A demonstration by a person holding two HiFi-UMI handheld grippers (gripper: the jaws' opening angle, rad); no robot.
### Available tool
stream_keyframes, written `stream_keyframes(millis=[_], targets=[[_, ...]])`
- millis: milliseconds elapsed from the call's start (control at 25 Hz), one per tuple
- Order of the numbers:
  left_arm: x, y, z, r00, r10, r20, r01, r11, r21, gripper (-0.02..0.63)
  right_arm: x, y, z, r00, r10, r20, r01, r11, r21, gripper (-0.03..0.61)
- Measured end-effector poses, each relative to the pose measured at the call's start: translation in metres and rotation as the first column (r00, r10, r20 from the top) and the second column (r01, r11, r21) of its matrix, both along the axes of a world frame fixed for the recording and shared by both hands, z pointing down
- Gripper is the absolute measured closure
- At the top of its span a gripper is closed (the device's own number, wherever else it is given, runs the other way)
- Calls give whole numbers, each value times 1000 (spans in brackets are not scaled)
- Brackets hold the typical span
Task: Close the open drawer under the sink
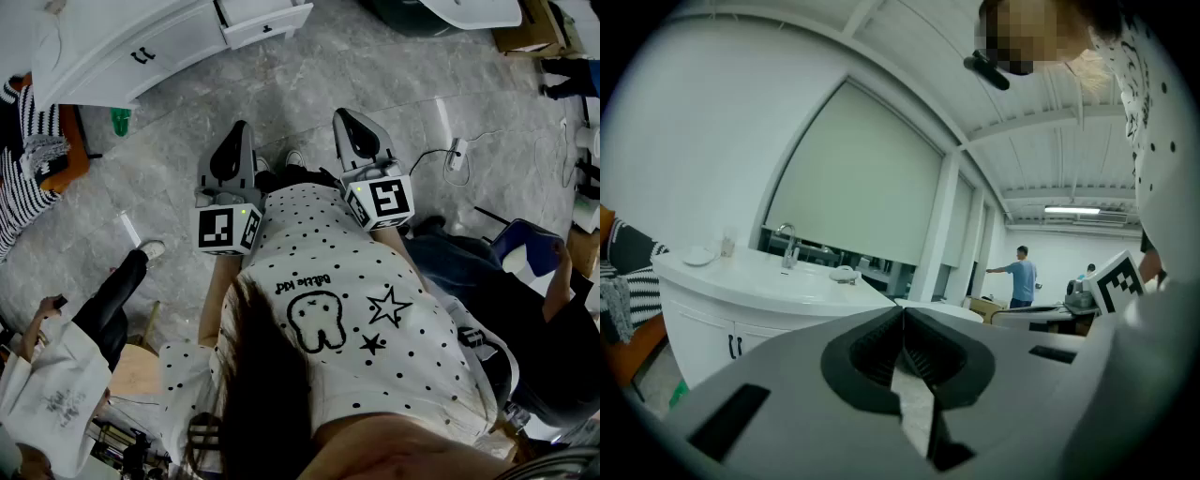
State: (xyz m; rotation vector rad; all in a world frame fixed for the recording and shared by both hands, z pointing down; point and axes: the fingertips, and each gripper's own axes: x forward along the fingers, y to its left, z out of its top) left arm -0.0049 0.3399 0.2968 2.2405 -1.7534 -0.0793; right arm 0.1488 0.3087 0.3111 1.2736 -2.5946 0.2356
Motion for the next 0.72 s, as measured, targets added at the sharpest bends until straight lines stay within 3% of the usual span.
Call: stream_keyframes(millis=[720], targets=[[44,-12,4,1000,-21,1,21,1000,15,603,46,-12,10,998,-60,13,60,998,-3,565]])
